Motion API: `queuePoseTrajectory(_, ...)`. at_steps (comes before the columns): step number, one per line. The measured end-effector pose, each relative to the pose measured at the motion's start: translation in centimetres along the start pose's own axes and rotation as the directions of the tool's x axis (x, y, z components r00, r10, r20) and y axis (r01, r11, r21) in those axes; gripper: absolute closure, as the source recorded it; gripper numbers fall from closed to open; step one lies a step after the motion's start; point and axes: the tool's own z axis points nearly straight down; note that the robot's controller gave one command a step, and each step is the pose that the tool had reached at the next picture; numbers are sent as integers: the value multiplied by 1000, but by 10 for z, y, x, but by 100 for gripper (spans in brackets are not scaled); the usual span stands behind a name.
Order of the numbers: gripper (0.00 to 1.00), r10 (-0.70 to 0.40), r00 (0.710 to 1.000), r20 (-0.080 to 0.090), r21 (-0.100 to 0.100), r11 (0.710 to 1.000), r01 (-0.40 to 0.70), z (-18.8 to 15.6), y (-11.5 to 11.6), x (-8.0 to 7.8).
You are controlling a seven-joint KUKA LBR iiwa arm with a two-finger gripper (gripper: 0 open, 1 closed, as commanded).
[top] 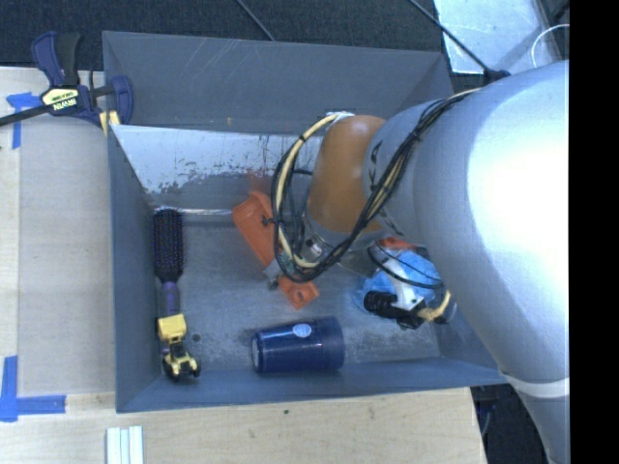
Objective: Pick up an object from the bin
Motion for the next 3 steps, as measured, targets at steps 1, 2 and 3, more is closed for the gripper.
queuePoseTrajectory(1,100,-1,1000,1,0,1000,1,-5,0,0)
queuePoseTrajectory(2,100,-2,1000,-4,10,1000,2,-25,-3,1)
queuePoseTrajectory(3,100,-3,1000,-1,5,1000,3,-66,-2,0)
